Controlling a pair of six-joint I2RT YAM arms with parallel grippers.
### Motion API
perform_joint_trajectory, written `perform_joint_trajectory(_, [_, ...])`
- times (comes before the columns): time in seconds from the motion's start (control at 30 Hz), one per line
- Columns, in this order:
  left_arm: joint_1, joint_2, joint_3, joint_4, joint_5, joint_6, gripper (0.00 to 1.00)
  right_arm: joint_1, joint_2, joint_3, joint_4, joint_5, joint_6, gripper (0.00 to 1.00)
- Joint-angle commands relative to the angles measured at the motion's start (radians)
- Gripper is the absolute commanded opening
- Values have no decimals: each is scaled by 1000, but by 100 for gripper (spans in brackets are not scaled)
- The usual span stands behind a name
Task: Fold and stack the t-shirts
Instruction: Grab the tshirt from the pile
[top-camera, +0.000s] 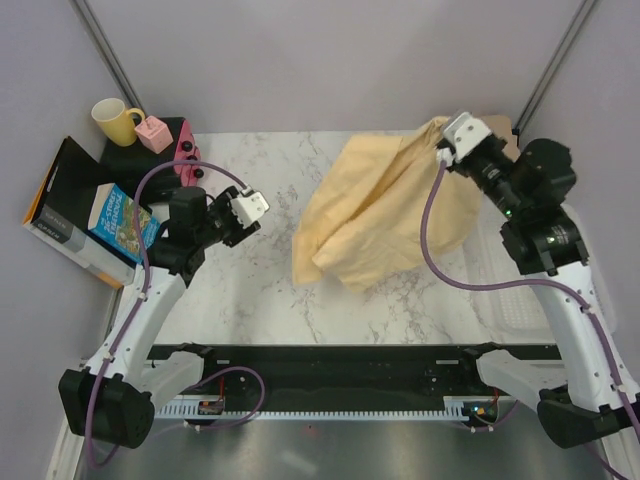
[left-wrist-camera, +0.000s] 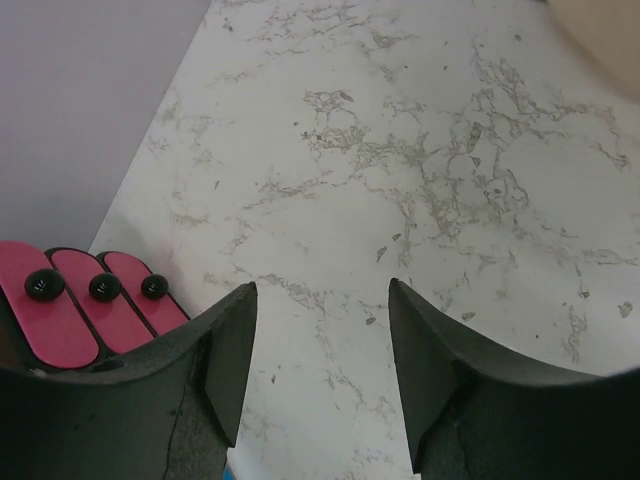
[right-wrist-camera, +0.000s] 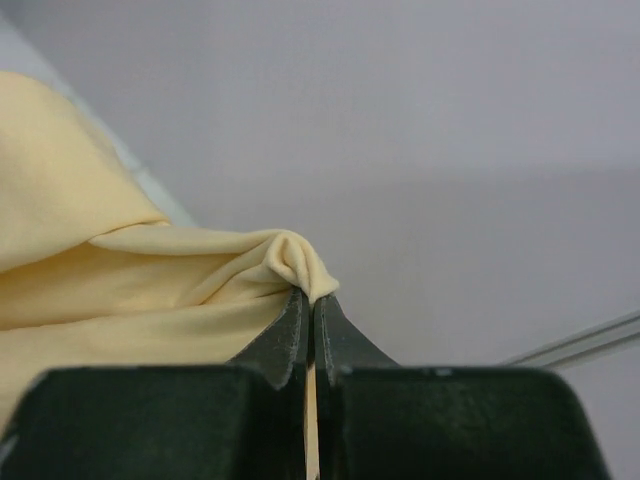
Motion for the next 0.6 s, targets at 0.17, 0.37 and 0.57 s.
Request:
perform_joint_trajectory(0.17, [-4,-19,-27,32,92,-33,65,-4,4,-498,-28,80,-93,0])
perform_joint_trajectory(0.37, [-10,37,-17,27,177,-54,66,-2,41,-526,-5,183,-160,0])
perform_joint_trajectory(0.57, [-86,122,-53,30,292,16,70,-2,93,-535,166,361,-171,0])
